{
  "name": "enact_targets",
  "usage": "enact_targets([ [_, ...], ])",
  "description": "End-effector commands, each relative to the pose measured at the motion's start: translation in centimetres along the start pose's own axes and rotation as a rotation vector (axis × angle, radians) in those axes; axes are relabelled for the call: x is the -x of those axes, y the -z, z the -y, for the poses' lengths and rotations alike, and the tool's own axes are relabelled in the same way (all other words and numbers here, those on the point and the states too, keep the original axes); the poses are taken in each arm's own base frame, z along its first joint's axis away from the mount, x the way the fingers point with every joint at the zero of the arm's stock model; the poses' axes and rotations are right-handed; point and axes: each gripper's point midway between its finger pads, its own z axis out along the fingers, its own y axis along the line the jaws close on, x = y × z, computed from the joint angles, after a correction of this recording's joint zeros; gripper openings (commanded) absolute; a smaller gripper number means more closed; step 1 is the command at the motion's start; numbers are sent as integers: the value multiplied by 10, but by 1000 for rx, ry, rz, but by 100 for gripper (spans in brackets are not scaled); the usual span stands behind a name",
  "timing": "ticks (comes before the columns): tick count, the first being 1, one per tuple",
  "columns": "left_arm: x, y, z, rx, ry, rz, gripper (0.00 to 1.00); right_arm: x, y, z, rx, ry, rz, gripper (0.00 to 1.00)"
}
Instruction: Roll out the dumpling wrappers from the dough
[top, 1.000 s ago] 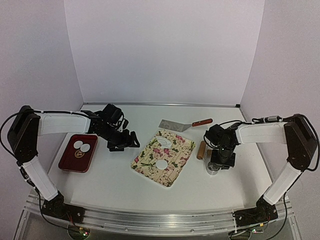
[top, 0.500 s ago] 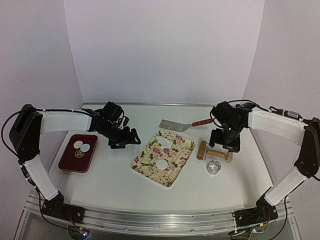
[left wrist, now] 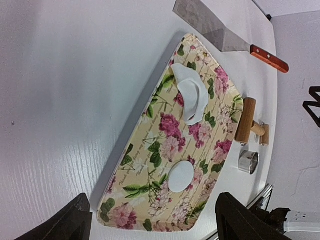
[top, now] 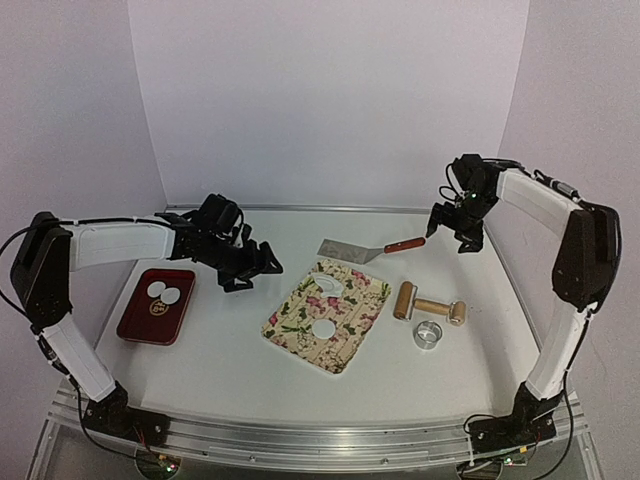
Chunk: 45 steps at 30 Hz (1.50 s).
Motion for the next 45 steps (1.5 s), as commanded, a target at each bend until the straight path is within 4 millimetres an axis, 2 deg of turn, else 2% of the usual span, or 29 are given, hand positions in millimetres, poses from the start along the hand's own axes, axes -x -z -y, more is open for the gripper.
enact_targets([
  [1,27,34,28,-77,70,130,85,38,-17,-10,161,-12,-21,92],
  [7,32,43,36,-110,158,157,85,44,-58,-23,265,-4,-118,79],
  [12,35,44,38,-116,194,167,85,50,-76,-39,346,-8,-146,75],
  [17,38,43,36,-101,205,173,85,53,-88,-46,381,-37,-169,72],
  [21,41,44,37,-87,195,182,85,43,-97,-48,415,-68,-220,59],
  [25,43,40,38,-73,184,167,85,32,-98,-52,456,-106,-269,52],
  [31,42,37,37,-73,188,160,85,18,-88,-57,511,-128,-313,48],
  [37,39,32,37,-83,193,144,85,15,-79,-61,545,-145,-325,34],
  [39,39,31,37,-85,193,139,85,15,-77,-63,556,-159,-330,33],
  [45,37,31,36,-93,199,137,85,8,-74,-67,580,-172,-354,39],
])
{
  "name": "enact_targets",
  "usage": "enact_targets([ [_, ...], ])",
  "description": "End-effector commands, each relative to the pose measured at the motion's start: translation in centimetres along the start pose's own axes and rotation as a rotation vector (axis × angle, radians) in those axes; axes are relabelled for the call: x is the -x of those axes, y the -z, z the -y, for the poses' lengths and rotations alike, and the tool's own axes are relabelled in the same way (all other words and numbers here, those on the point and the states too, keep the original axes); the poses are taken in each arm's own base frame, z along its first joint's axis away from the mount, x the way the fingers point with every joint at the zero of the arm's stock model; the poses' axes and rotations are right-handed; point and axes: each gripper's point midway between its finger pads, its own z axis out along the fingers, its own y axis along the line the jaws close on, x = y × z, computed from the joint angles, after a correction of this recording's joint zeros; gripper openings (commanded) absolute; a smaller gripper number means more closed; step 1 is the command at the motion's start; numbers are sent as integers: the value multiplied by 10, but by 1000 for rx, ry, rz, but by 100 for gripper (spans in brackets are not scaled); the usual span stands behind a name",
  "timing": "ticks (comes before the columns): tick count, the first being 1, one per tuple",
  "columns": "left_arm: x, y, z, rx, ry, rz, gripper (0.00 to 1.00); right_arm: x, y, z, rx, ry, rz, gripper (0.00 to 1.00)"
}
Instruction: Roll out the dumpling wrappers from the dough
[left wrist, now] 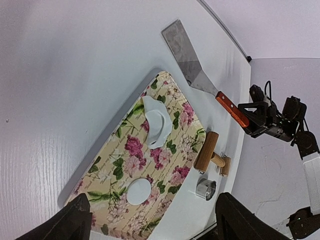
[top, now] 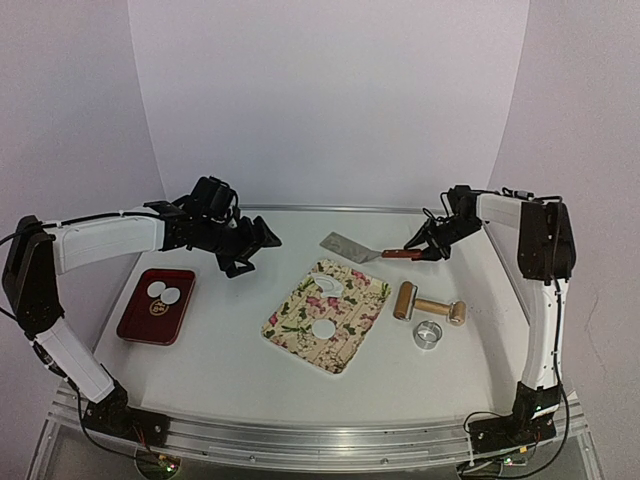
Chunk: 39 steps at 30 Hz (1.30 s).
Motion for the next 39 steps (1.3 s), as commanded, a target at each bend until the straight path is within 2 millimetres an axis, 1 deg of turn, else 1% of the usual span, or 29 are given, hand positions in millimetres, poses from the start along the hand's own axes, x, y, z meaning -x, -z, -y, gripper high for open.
enact_targets([
  [1,5,1,7,-28,2,14,85,-13,17,-29,74,39,0,40],
  [2,5,2,8,-31,1,15,85,-16,16,-30,78,44,-9,42],
  [7,4,4,7,-31,1,16,85,-28,11,-31,80,54,-35,41],
  [13,3,7,5,-33,1,18,85,-39,12,-47,117,78,-54,43],
  [16,2,8,5,-33,1,17,85,-44,10,-54,138,84,-73,46],
  [19,1,9,4,-34,-1,15,85,-51,3,-58,136,95,-89,48],
  [24,0,11,4,-38,-2,17,85,-63,-14,-55,111,76,-125,49],
  [28,0,13,5,-43,0,19,85,-74,-24,-57,107,75,-157,41],
  [30,0,12,6,-50,2,19,85,-77,-25,-60,108,77,-161,33],
  [33,1,9,12,-80,15,14,85,-80,-23,-65,110,75,-162,26],
  [34,1,6,15,-89,20,10,85,-82,-24,-65,109,71,-164,26],
  [35,1,3,17,-96,22,2,85,-83,-26,-64,107,65,-170,30],
  [37,1,-3,20,-108,25,-13,85,-89,-32,-59,99,48,-192,41],
  [39,3,-7,26,-126,22,-18,85,-95,-42,-50,73,33,-210,43],
])
